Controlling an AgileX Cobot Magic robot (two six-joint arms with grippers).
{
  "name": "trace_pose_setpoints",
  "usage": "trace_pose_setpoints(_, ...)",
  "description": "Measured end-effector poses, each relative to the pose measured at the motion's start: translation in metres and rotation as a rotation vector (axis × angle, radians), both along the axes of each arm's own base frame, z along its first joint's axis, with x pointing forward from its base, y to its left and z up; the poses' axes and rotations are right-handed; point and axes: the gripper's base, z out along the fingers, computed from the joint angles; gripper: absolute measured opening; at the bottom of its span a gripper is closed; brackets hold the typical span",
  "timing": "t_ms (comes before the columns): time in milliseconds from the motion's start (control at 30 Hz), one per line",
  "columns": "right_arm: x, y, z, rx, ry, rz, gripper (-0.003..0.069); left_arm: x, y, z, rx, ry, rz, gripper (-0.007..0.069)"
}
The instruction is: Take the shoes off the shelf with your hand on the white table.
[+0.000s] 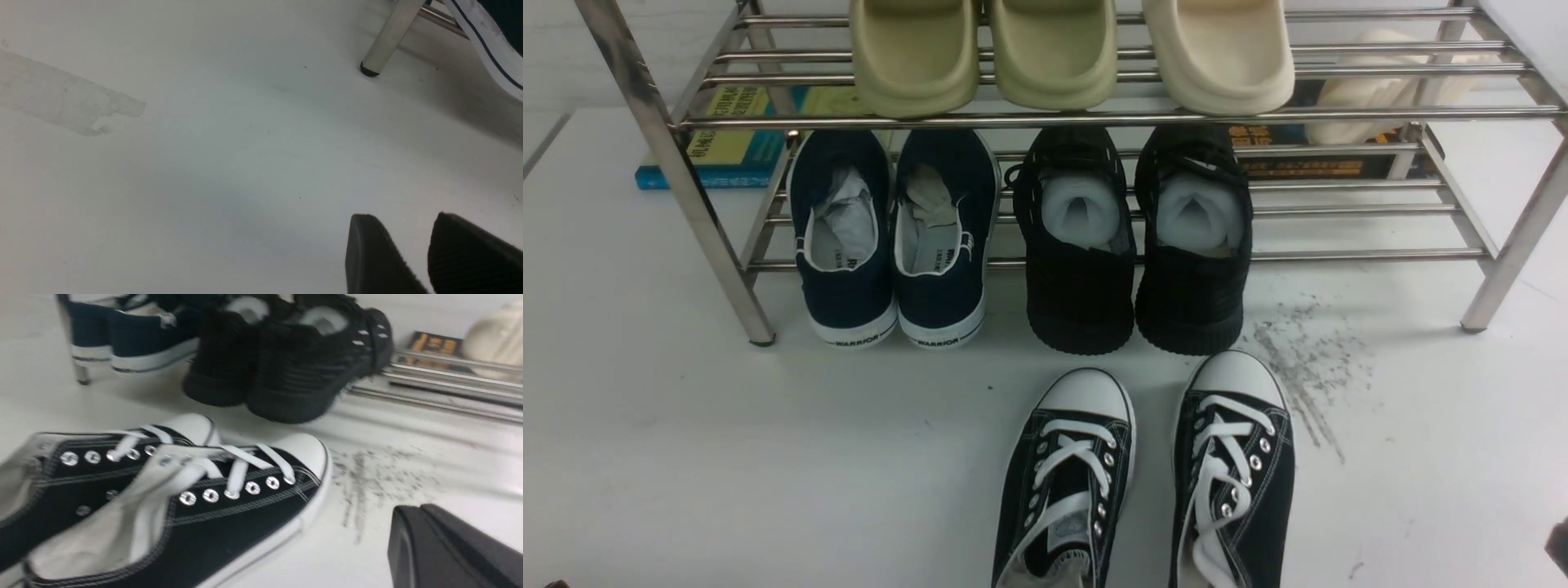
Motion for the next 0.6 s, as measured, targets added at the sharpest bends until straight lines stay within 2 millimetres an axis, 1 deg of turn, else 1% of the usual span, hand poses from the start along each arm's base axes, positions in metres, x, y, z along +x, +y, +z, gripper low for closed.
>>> trace_pose_setpoints(67,-0.002,-0.004,-0.005,-0.019,0.038,-0.051,0.002,0.0,0.0,0.0,0.0,0.0,0.0,0.0242)
trace_pose_setpoints(133,-0.004,-0.007,-0.014,-0.054,0.119,-0.095,0.0023,0.0,0.0,0.0,0.0,0.0,0.0,0.0242)
trace_pose_setpoints(233,-0.005,-0.01,-0.015,-0.065,0.156,-0.149,0.0027,0.0,0.0,0.0,0.0,0.0,0.0,0.0242)
trace_pose_setpoints(433,-0.004,-0.013,-0.016,-0.067,0.168,-0.207,0.0031,0.0,0.0,0.0,0.0,0.0,0.0,0.0242)
trace_pose_setpoints(600,-0.004,-0.013,-0.016,-0.076,0.167,-0.212,0.0038,0.0,0.0,0.0,0.0,0.0,0.0,0.0242)
